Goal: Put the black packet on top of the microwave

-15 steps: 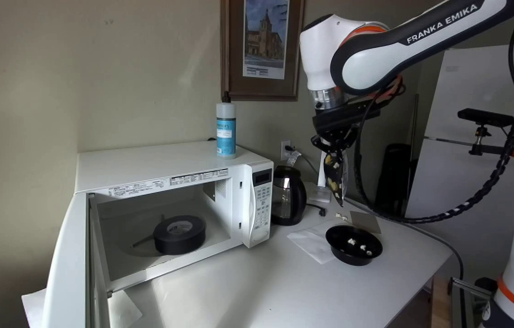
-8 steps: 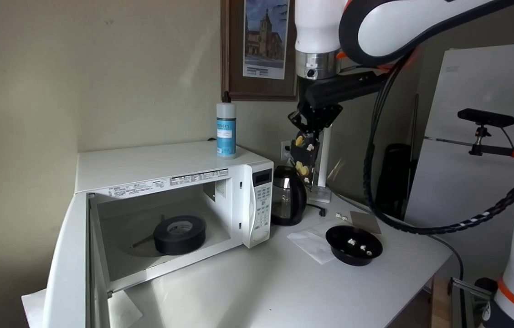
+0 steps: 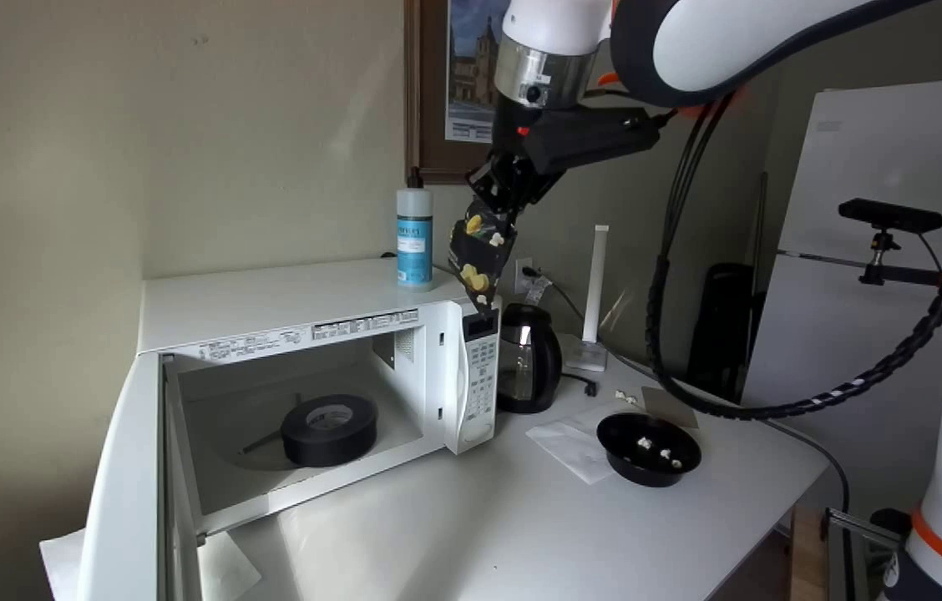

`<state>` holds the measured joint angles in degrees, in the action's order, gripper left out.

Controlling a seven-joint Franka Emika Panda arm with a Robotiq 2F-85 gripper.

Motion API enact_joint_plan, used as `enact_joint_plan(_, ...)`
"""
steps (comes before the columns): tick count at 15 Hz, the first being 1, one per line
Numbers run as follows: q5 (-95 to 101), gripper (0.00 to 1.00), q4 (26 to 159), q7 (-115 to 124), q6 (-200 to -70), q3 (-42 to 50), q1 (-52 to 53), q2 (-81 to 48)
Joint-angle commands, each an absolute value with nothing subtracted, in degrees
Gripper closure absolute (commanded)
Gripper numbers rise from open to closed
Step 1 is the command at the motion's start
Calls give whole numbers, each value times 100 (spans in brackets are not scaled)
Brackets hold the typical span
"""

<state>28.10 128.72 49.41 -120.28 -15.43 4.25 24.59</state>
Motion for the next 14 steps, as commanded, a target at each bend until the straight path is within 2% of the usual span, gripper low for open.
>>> enact_joint_plan(1,3315,100,12038,4302,-11842,-1897,361,1915)
enact_joint_plan(4,3726,100,11566,3510,-11988,-1863,379,1517)
enact_joint_plan(5,3470,99,11951,3936,-11973,-1833,451,1925)
enact_joint_plan(10,3749,100,11607,3520,-12023,-1791,463,1495)
enact_joint_plan(14,4913,100,11134,3247,-12126,-1973,502,918)
